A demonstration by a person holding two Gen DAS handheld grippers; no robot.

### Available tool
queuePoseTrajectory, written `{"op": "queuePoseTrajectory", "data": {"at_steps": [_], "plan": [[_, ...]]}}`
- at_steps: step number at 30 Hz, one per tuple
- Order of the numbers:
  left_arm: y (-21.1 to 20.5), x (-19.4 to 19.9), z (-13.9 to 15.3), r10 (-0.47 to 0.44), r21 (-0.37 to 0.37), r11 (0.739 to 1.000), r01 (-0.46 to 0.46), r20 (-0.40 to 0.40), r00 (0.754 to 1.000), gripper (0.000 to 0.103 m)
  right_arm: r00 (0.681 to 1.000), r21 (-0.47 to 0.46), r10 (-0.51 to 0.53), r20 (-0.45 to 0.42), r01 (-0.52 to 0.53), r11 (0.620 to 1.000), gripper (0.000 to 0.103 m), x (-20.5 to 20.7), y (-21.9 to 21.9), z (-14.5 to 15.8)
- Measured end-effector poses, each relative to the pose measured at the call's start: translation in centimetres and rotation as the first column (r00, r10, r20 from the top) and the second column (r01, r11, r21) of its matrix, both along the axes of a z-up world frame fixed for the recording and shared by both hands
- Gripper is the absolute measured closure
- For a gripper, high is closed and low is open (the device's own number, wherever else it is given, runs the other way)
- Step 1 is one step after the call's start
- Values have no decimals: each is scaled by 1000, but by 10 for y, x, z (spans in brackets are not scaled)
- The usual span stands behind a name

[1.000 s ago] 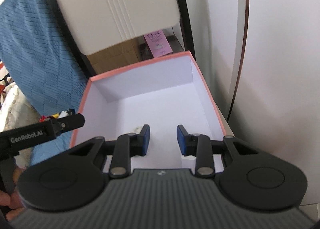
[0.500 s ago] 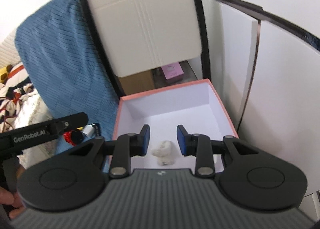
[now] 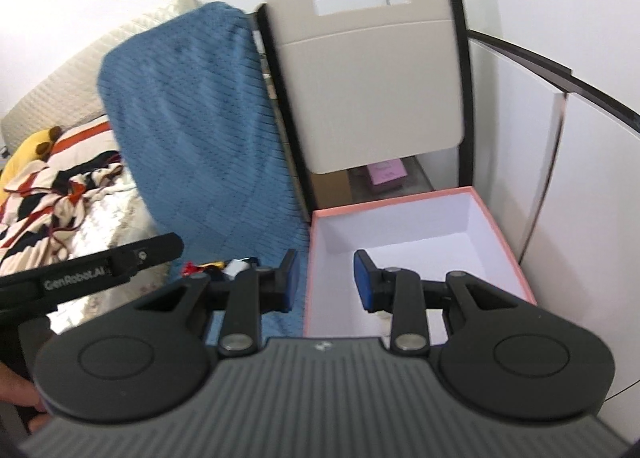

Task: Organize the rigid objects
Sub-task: 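Move both open tools back toward the remaining objects on the seat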

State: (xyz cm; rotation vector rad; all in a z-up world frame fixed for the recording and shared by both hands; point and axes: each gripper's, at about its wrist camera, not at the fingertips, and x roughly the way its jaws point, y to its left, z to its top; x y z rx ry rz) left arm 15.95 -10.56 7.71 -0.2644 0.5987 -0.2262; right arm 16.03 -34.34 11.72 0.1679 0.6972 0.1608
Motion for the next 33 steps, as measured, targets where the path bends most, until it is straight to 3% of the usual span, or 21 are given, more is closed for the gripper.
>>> {"op": "queuePoseTrajectory", "data": {"at_steps": [18,21,33], "plan": [[64,-75,-14,118,78,990,-120,32,993,55,996,-13,90,27,-89,996,69,-49,64,-5],[74,-86,-19,138,57,989,-138,18,990,55,994,-10,106,17,-105,994,69,-59,70,-10],[78,-102,-46,172,76,982,-172,-1,985,55,991,-13,128,-23,-129,992,69,-76,82,-39]]}}
